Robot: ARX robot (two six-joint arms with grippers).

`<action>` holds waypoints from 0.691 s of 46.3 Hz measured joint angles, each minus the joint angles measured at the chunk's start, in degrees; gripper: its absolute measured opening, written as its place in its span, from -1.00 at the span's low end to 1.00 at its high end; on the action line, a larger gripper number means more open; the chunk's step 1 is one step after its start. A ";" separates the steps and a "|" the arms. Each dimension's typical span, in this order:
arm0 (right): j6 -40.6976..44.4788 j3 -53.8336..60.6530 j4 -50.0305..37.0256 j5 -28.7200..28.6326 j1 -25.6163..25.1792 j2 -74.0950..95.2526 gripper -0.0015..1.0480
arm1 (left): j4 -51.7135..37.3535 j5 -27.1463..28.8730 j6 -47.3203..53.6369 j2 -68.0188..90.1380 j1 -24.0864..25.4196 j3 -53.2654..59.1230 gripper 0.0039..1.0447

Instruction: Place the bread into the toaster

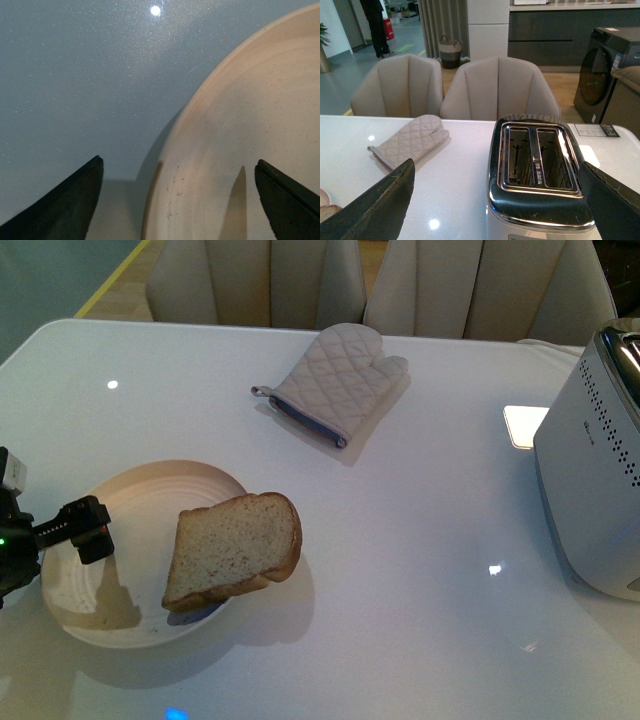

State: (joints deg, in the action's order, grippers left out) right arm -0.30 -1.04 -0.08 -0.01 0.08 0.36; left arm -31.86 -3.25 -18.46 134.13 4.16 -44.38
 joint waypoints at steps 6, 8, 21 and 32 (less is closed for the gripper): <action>0.00 0.00 0.00 0.00 0.00 0.00 0.83 | 0.00 0.52 0.70 0.50 -1.07 -0.35 0.31; 0.00 0.00 0.00 -0.02 0.00 0.00 0.83 | 0.00 0.61 0.98 0.63 -1.44 -0.37 0.21; 0.00 0.00 0.00 0.00 0.00 0.00 0.83 | -1.55 0.39 3.50 0.98 -4.81 0.11 -0.47; 0.00 0.00 0.00 0.00 0.00 0.00 0.83 | -2.27 -1.33 3.10 0.00 -9.40 0.68 -0.92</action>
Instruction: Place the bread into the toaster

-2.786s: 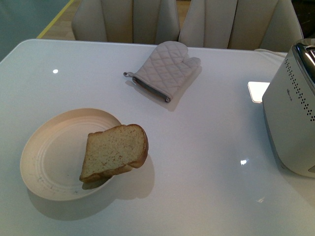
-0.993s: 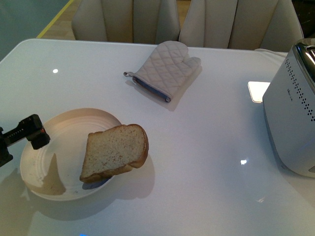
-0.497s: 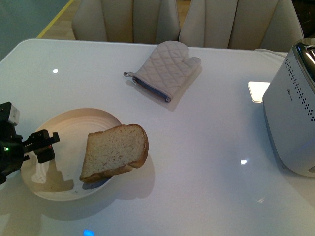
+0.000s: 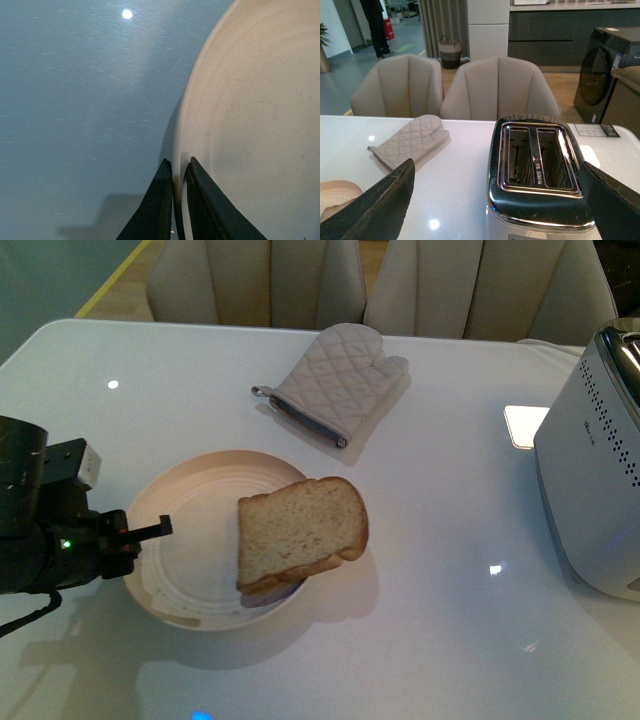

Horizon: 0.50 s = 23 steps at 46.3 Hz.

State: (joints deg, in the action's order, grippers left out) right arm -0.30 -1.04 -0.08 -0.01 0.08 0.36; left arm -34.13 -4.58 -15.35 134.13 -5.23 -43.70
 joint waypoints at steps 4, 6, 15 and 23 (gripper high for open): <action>0.02 0.00 0.00 -0.02 0.00 0.00 0.83 | 0.02 -0.33 -1.05 -0.48 -3.30 0.02 -0.92; 0.00 0.00 -0.02 -0.02 0.00 0.00 0.83 | 0.22 -0.37 -1.55 -0.66 -4.81 0.02 -0.92; 0.00 0.00 0.00 0.00 0.00 0.00 0.83 | 2.05 0.04 -3.54 -1.29 -10.23 -0.52 -0.92; 0.00 0.00 0.00 0.00 0.00 0.00 0.83 | 3.52 0.42 -5.18 -1.29 -13.60 -2.12 -0.92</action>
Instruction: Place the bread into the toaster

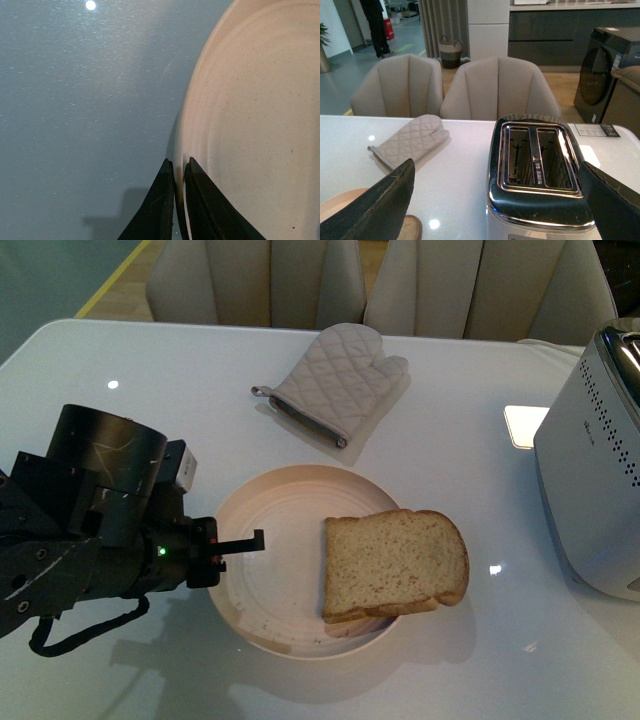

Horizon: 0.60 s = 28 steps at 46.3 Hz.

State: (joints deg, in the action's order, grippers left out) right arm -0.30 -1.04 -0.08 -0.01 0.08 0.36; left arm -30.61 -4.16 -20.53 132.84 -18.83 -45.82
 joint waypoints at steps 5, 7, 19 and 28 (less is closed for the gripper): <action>0.00 0.00 0.00 0.00 0.00 0.00 0.83 | 0.72 0.22 -0.37 0.00 -1.25 -0.79 -0.92; 0.00 0.00 0.00 0.00 0.00 0.00 0.83 | 1.05 0.33 -0.44 0.00 -1.75 -1.11 -0.92; 0.00 0.00 0.00 0.00 0.00 -0.02 0.83 | 0.98 1.27 -1.64 -0.59 -2.84 -1.42 -0.37; 0.00 0.00 0.00 0.00 0.00 -0.02 0.83 | -4.00 1.22 -5.03 -10.82 2.62 4.55 0.31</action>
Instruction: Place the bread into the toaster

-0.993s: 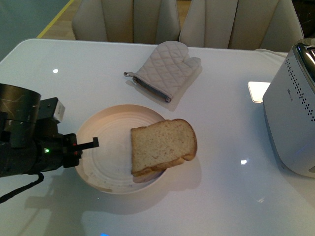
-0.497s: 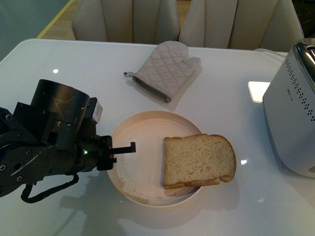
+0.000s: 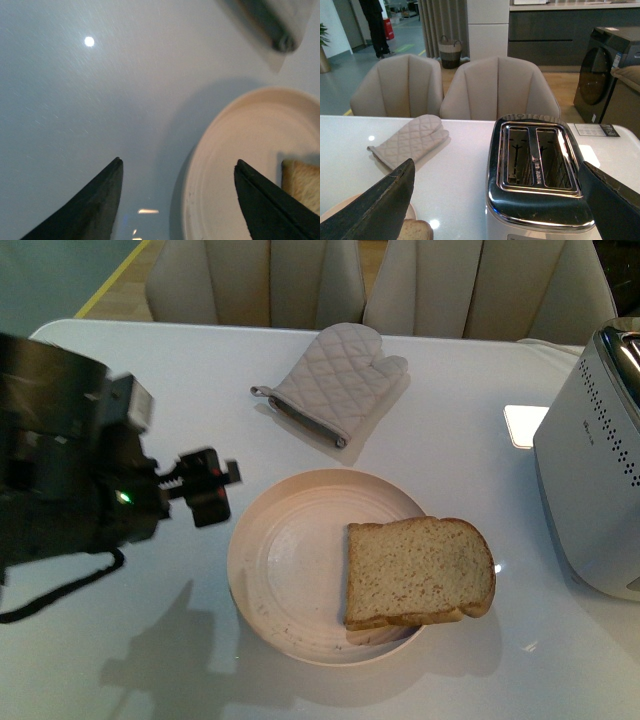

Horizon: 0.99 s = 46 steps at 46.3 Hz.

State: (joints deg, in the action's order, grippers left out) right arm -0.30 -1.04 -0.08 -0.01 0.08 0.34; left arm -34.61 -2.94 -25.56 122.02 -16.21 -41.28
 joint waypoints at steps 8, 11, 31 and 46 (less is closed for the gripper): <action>0.00 0.00 0.00 0.00 0.00 0.02 0.83 | -1.51 -0.46 -2.16 -18.47 6.58 8.68 0.90; 0.00 0.00 0.00 -0.02 0.00 0.02 0.83 | -1.49 -1.46 -3.34 -26.82 8.17 12.17 0.86; 0.00 0.00 0.00 -0.02 0.00 0.00 0.83 | 7.82 1.03 -4.68 -77.09 15.96 25.92 0.68; -5.18 -6.34 16.76 12.74 4.81 9.44 0.83 | 15.80 2.97 23.85 -96.35 16.09 34.80 -0.62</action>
State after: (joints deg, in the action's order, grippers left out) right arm -5.48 -7.38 16.69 12.73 4.89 9.78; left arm -18.81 0.03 -1.72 25.67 -0.12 -6.48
